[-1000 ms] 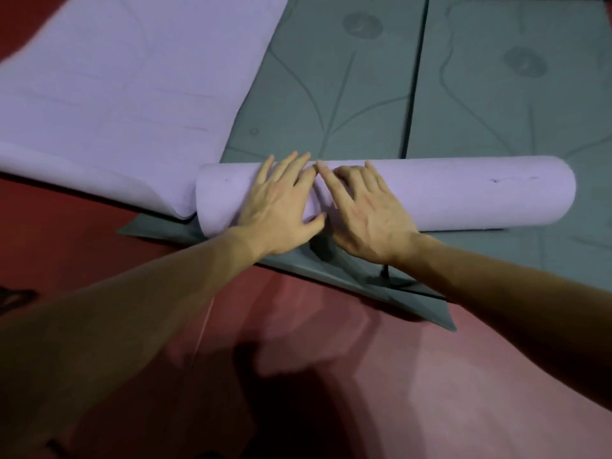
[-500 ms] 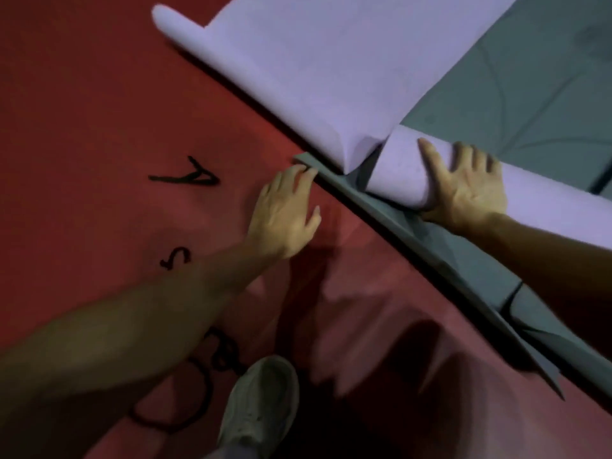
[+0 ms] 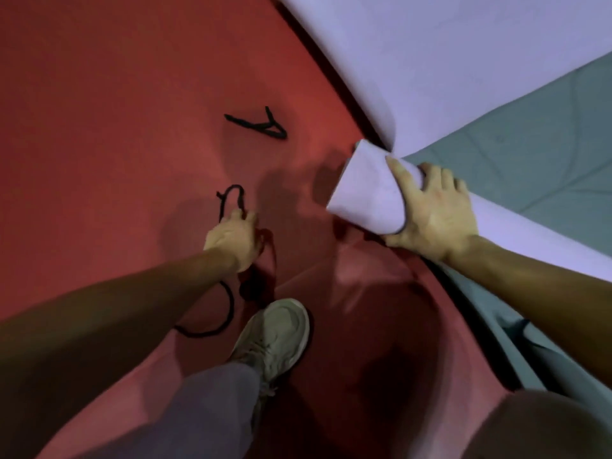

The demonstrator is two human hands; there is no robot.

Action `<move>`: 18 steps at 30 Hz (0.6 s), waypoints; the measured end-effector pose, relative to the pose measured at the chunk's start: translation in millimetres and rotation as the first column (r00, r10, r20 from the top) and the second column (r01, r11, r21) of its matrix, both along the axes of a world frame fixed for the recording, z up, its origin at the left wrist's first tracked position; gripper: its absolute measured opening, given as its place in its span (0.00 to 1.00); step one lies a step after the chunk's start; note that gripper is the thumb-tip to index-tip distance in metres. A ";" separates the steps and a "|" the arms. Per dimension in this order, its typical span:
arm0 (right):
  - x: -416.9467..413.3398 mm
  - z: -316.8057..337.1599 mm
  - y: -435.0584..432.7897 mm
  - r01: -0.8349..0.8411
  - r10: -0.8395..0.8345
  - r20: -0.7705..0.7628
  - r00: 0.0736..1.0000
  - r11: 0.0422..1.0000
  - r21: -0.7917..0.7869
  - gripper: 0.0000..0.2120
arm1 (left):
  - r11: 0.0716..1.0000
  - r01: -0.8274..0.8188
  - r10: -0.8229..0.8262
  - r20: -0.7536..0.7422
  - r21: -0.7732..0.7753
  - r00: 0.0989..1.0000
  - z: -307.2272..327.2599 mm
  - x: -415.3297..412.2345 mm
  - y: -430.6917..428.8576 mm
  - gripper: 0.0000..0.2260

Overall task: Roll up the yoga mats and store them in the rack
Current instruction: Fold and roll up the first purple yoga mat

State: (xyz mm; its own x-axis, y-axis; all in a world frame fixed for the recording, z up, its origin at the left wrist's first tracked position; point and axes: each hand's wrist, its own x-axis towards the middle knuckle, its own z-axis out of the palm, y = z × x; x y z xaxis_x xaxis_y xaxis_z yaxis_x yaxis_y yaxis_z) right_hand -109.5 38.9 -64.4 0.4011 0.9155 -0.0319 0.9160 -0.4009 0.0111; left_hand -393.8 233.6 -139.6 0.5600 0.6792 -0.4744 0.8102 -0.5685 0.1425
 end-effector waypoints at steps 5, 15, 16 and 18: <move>-46.5 -34.9 11.8 -0.147 0.147 -0.003 0.989 0.987 -0.061 0.65 | 0.982 -0.148 0.138 -0.082 -0.120 0.987 -10.9 -17.0 6.4 0.24; -42.8 -30.0 13.5 -0.118 0.117 -0.012 0.993 0.990 -0.082 0.68 | 0.932 -0.342 0.358 0.147 -0.121 0.922 21.5 30.2 -17.0 0.06; -40.0 -23.0 12.7 -0.104 0.101 -0.028 0.994 0.991 -0.089 0.68 | 0.919 -0.344 0.388 0.271 -0.194 0.881 34.9 44.0 -16.8 0.04; -31.4 -2.7 12.1 -0.068 0.065 -0.044 0.997 0.995 -0.075 0.65 | 0.904 -0.318 0.423 0.490 -0.285 0.763 66.2 75.7 -16.4 0.06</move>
